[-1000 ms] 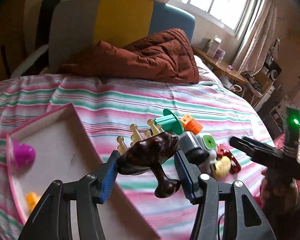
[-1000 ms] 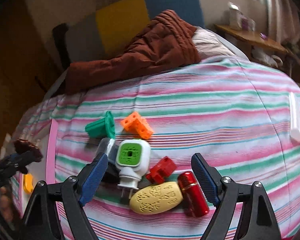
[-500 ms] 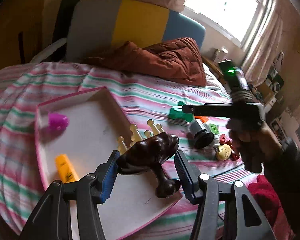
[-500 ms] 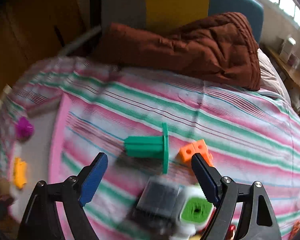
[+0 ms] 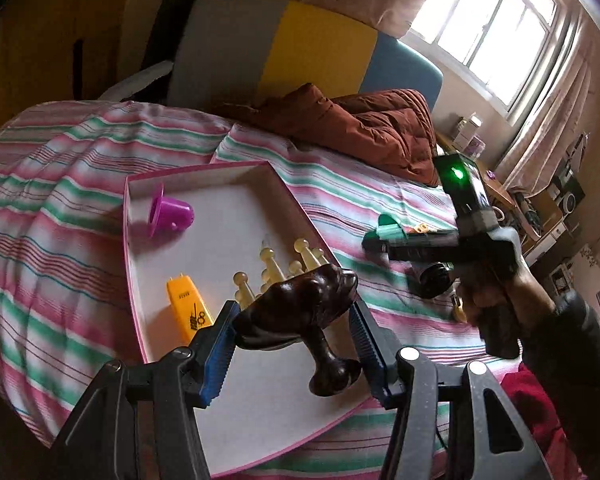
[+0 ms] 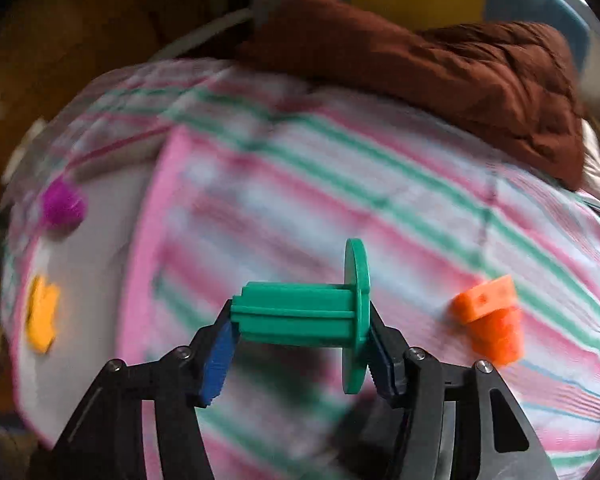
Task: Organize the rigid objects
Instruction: 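Grasp the green spool with the right tool while the left tool carries the brown piece to the tray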
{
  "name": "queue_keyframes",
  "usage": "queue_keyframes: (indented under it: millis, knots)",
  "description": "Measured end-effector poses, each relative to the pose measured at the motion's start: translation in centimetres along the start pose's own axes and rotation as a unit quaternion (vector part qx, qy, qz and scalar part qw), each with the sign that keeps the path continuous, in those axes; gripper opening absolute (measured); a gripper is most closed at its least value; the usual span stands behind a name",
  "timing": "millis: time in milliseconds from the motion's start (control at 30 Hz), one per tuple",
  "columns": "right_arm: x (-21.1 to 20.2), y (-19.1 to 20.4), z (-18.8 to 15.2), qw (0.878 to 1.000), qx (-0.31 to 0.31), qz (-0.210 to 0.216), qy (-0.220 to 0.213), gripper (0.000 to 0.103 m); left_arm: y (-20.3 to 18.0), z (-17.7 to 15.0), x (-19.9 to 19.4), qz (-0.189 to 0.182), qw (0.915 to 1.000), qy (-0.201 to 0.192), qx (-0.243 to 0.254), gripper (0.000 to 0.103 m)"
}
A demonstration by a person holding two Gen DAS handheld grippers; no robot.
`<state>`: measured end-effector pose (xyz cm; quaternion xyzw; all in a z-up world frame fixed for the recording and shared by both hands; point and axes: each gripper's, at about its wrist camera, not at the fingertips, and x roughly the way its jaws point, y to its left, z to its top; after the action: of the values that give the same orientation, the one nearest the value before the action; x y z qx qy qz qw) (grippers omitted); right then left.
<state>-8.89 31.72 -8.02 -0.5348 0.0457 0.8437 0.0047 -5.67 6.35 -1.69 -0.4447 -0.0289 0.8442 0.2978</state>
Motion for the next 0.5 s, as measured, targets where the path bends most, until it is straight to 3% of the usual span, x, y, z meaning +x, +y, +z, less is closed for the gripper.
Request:
queue_keyframes:
  millis: [200,500]
  knots:
    - [-1.4,2.0,-5.3,0.999,-0.042,-0.004,0.001,0.059,0.1,-1.1,-0.8,0.004,1.0000,0.001,0.002,0.057]
    - [-3.3,1.5,-11.0,0.999,-0.039,0.002,-0.023,0.055,1.6,-2.1,-2.1,0.035,0.9993,-0.002,-0.014,0.057]
